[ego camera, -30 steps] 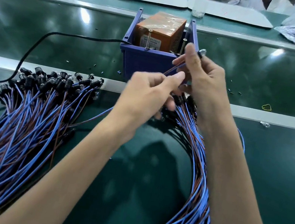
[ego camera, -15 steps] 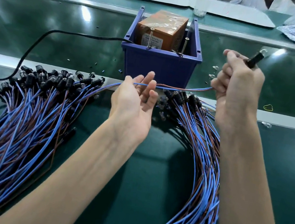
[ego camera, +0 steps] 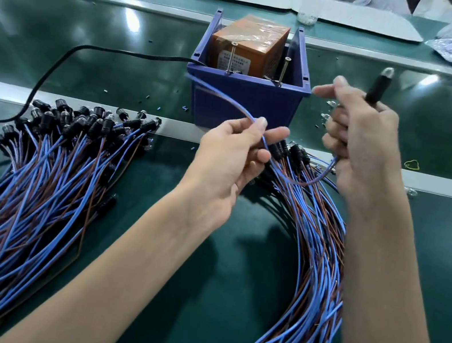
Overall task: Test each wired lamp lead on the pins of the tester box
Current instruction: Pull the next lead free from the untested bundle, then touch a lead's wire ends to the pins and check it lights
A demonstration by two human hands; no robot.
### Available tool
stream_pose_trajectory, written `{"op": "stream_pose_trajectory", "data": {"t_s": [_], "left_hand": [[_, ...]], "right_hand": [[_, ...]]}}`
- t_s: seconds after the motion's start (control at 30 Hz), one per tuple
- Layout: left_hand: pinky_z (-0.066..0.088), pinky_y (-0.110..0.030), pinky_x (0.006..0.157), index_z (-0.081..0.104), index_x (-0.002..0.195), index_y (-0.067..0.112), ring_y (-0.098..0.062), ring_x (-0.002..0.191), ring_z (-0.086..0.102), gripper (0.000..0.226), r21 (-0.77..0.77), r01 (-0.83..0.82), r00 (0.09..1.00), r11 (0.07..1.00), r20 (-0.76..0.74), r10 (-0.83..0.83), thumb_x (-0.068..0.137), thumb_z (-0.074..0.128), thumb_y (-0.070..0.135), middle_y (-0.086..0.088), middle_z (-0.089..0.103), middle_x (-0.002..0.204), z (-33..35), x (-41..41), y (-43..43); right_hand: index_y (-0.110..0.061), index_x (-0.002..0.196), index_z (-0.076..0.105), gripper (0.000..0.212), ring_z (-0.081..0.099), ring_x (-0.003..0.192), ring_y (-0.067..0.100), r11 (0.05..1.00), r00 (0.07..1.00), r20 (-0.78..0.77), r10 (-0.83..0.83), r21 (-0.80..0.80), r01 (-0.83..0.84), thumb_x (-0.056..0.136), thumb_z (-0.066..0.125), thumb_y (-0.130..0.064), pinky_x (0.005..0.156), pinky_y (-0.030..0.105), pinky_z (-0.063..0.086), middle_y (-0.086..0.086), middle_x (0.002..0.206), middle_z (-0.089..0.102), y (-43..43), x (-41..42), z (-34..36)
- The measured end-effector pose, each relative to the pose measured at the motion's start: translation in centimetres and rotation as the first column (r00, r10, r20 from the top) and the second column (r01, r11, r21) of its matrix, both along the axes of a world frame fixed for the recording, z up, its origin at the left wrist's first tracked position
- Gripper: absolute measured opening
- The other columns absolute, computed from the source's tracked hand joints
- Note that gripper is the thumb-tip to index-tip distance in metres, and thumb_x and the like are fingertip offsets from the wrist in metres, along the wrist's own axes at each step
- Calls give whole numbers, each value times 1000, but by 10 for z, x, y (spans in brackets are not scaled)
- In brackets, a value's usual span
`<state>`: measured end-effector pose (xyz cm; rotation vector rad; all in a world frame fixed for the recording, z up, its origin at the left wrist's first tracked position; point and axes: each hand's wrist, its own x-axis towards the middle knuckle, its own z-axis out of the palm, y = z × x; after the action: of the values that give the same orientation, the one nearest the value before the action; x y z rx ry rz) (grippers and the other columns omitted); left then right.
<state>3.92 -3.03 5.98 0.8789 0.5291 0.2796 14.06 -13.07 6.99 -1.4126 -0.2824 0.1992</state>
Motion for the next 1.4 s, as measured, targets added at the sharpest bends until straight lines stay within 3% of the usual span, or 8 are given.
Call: {"op": "stream_pose_trajectory", "data": {"t_s": [0.17, 0.23, 0.5, 0.8, 1.03, 1.13, 1.23, 1.4], "left_hand": [[41, -9, 48, 53, 84, 17, 2, 43, 51, 12, 368, 222, 975, 903, -81, -206, 94, 59, 12, 4, 73, 72, -3, -3, -7], [42, -9, 48, 56, 85, 13, 1, 43, 54, 9, 417, 317, 948, 852, -123, -292, 92, 61, 11, 2, 72, 70, -3, -5, -8], [39, -9, 48, 64, 74, 16, 2, 45, 55, 15, 520, 440, 896, 732, -205, -393, 88, 66, 10, 4, 72, 70, -1, -8, 1], [54, -18, 57, 62, 86, 10, -6, 55, 65, 7, 602, 47, 998, 797, 3, -61, 93, 61, 13, 3, 69, 67, -9, -1, 16], [46, -20, 60, 41, 124, 17, -3, 43, 54, 26, 858, -67, 987, 509, -17, 159, 99, 49, 16, 17, 65, 57, -16, 2, 40], [48, -32, 78, 35, 141, 12, -17, 70, 61, 43, 933, 51, 968, 357, -134, 212, 99, 45, 18, 6, 68, 67, -16, 2, 50], [46, -44, 87, 45, 131, 11, -37, 91, 59, 35, 955, 148, 947, 259, -212, 241, 97, 39, 14, -15, 69, 85, -13, 0, 57], [44, -47, 86, 50, 107, 8, -42, 94, 60, 20, 965, 199, 915, 172, -246, 319, 94, 36, 10, -20, 67, 89, -9, -5, 67]], "right_hand": [[-16, 71, 76, 24, 46, 56, 7, 949, 986, -22, 164, -270, -164, 86, 69, -34, 54, 27, 44, -10, 56, 59, 6, -6, -3], [-16, 69, 75, 24, 58, 62, 12, 925, 971, -50, 233, -297, -237, 84, 70, -35, 48, 23, 46, -5, 65, 70, 6, -10, -3], [-16, 68, 73, 14, 54, 46, 11, 896, 935, -6, 355, -284, -342, 82, 72, -19, 39, 20, 42, -1, 58, 64, 2, -17, 3], [-15, 71, 67, 18, 53, 49, 2, 911, 953, 57, 297, -317, -265, 88, 65, -10, 50, 13, 42, -8, 54, 61, 10, -17, 1], [-12, 73, 63, 21, 58, 47, 6, 945, 980, 69, 186, -285, -159, 93, 57, -9, 45, 9, 39, 0, 60, 55, 8, -11, 2], [-13, 81, 66, 17, 56, 43, 7, 945, 981, 59, 182, -285, -158, 94, 55, -8, 43, 9, 35, 0, 63, 55, 9, -10, -2], [-13, 92, 68, 14, 52, 41, 5, 949, 985, 44, 169, -278, -150, 93, 55, -7, 42, 8, 34, -4, 61, 57, 12, -9, -6], [-21, 83, 66, 28, 45, 40, 5, 974, 996, 12, 91, -212, -87, 90, 49, 0, 42, 15, 32, -9, 54, 60, 15, -9, -5]]}}
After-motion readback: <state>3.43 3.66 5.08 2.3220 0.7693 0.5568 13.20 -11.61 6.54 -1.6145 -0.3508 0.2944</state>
